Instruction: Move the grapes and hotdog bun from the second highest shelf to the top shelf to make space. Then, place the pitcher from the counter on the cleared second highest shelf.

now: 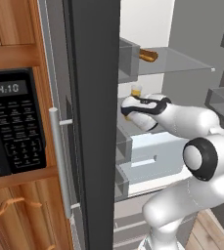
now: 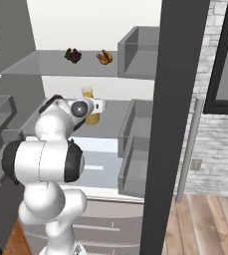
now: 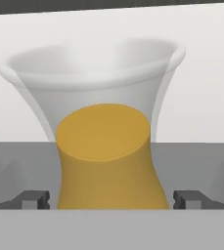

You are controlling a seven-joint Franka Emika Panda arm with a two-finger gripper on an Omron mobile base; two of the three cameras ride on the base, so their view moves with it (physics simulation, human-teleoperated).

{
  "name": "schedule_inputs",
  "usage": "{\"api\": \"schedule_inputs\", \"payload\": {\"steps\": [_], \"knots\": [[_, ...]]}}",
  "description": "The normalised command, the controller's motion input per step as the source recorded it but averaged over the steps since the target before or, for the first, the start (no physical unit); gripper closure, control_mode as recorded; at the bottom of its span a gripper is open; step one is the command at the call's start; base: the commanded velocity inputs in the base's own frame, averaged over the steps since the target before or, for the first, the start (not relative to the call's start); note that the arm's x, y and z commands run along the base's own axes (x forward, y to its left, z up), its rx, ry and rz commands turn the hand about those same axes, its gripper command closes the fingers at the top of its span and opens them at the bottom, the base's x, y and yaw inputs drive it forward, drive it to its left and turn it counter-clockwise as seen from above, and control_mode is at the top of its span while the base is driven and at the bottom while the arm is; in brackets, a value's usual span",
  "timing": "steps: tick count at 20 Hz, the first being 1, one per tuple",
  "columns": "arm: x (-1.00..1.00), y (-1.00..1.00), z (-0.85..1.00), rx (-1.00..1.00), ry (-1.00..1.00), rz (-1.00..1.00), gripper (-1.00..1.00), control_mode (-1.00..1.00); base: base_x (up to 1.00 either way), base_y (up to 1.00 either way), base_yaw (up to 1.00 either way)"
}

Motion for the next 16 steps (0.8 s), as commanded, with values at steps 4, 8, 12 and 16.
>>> {"api": "schedule_inputs", "payload": {"steps": [4,8,12,16], "knots": [[0.00,-0.01,0.13,0.00,0.03,0.00,-1.00,-1.00,0.00,0.00,0.00],[0.00,0.00,0.36,0.00,0.19,0.00,-1.00,-1.00,0.00,0.00,0.00],[0.00,0.00,0.58,0.00,0.28,0.00,-1.00,-1.00,0.00,0.00,0.00],[0.00,0.00,0.57,-0.02,0.29,0.00,-1.00,-1.00,0.00,0.00,0.00]]}}
